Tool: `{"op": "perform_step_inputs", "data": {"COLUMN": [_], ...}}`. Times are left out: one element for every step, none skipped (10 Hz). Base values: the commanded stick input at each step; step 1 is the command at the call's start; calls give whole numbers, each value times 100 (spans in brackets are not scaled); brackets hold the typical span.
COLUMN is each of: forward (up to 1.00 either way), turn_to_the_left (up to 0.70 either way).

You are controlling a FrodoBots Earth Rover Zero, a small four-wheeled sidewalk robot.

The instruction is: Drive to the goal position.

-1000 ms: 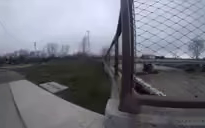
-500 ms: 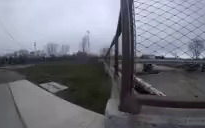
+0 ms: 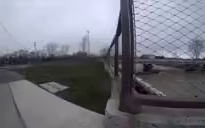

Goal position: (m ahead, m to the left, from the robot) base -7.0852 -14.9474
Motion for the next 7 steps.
{"op": "perform_step_inputs", "data": {"forward": [4,4,4,4,4,4,4], "turn_to_the_left": [0,0,0,0,0,0,0]}}
